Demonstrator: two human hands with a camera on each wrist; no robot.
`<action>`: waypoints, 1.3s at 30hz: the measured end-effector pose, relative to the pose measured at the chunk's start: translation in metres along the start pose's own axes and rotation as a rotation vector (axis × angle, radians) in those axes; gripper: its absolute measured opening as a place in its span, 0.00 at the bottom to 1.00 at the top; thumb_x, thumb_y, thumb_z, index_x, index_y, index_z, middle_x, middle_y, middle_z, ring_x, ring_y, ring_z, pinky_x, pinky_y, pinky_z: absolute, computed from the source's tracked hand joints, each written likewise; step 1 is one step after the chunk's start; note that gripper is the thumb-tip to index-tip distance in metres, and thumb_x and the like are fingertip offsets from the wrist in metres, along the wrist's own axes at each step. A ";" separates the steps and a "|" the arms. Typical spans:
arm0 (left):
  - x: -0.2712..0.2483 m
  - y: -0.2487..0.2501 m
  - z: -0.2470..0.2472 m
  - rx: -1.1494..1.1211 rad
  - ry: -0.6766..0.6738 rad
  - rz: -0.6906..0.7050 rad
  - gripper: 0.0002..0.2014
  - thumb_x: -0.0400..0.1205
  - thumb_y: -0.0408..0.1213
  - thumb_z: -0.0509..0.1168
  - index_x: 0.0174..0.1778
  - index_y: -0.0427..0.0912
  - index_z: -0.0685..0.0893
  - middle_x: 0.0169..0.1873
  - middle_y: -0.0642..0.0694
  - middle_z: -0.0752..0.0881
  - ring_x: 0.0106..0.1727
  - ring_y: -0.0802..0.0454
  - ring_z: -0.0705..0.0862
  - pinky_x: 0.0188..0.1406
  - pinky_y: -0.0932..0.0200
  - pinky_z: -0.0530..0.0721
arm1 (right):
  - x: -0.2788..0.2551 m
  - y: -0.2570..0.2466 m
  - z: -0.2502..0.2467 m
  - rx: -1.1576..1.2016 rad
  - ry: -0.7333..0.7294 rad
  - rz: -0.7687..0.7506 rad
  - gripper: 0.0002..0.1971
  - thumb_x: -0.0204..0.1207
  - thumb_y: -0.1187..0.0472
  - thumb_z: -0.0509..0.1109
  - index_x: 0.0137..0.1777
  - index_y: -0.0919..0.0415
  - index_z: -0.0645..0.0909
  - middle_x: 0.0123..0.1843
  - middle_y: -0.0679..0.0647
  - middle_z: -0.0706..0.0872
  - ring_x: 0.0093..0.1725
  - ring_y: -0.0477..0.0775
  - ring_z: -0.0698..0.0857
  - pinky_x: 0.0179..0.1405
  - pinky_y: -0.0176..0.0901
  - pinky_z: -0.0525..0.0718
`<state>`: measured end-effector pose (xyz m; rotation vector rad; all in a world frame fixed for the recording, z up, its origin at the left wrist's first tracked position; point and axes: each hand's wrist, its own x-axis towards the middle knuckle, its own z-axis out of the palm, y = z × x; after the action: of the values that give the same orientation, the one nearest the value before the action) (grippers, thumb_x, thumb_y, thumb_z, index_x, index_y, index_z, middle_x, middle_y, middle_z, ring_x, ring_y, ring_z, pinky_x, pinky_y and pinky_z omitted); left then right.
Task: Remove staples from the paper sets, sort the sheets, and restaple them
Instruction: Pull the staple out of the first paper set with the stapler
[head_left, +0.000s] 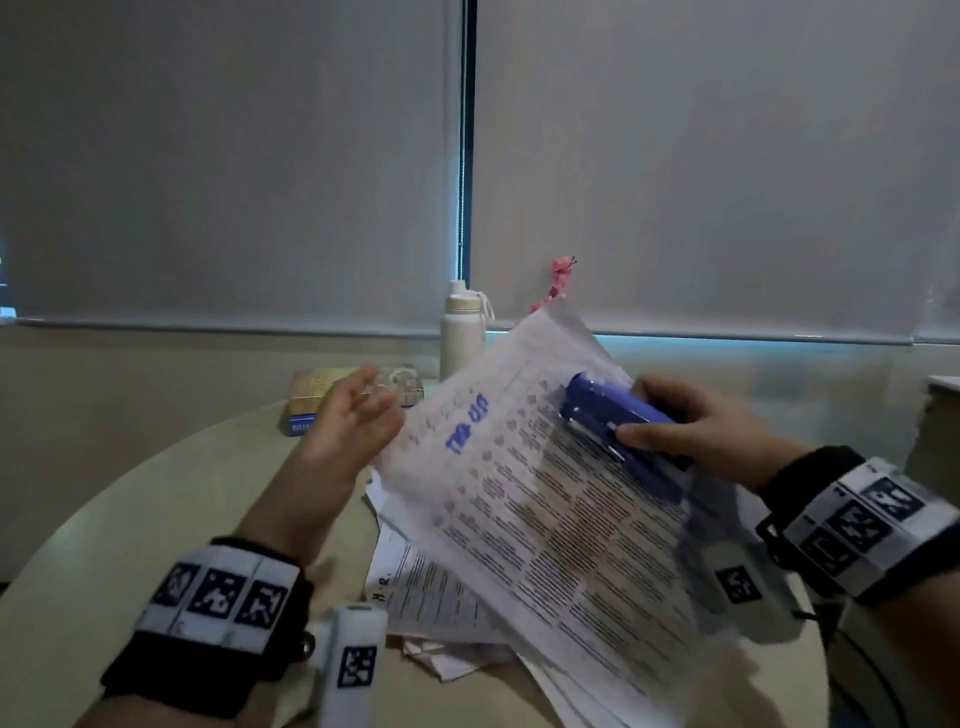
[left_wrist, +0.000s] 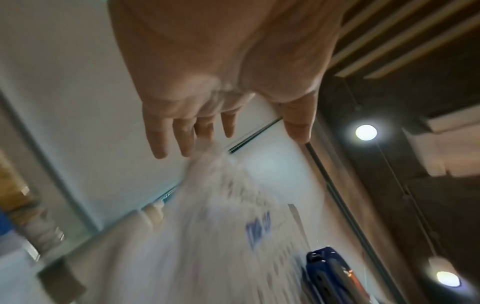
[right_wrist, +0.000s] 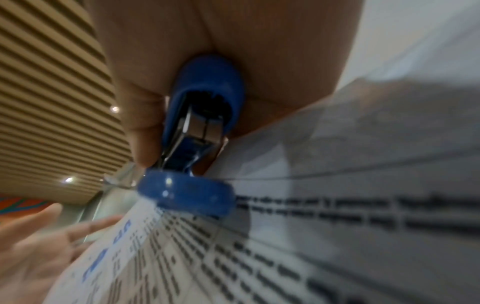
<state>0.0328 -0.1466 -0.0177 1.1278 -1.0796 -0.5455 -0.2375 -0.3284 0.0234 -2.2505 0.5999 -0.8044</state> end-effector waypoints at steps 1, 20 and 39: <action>0.007 0.004 -0.002 0.082 0.008 0.011 0.49 0.51 0.69 0.77 0.70 0.62 0.73 0.69 0.54 0.81 0.68 0.57 0.81 0.62 0.58 0.78 | 0.001 -0.002 -0.001 -0.058 -0.047 -0.010 0.29 0.47 0.29 0.78 0.35 0.52 0.77 0.29 0.46 0.76 0.31 0.47 0.75 0.30 0.40 0.70; -0.001 -0.043 0.037 -0.035 -0.111 -0.231 0.11 0.76 0.23 0.70 0.54 0.32 0.85 0.45 0.34 0.92 0.45 0.40 0.92 0.42 0.52 0.90 | 0.002 -0.037 0.068 -0.969 0.136 -0.371 0.15 0.70 0.46 0.71 0.49 0.53 0.79 0.42 0.52 0.82 0.37 0.56 0.77 0.27 0.40 0.66; -0.001 -0.051 0.027 0.064 -0.086 -0.190 0.08 0.74 0.25 0.74 0.48 0.31 0.86 0.44 0.29 0.90 0.49 0.29 0.89 0.51 0.35 0.86 | 0.008 -0.030 0.105 -0.741 0.100 -0.285 0.18 0.72 0.46 0.63 0.57 0.54 0.79 0.45 0.55 0.82 0.39 0.61 0.80 0.33 0.49 0.78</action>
<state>0.0165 -0.1772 -0.0632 1.2802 -1.0766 -0.7186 -0.1544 -0.2678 -0.0134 -3.0360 0.7157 -0.9423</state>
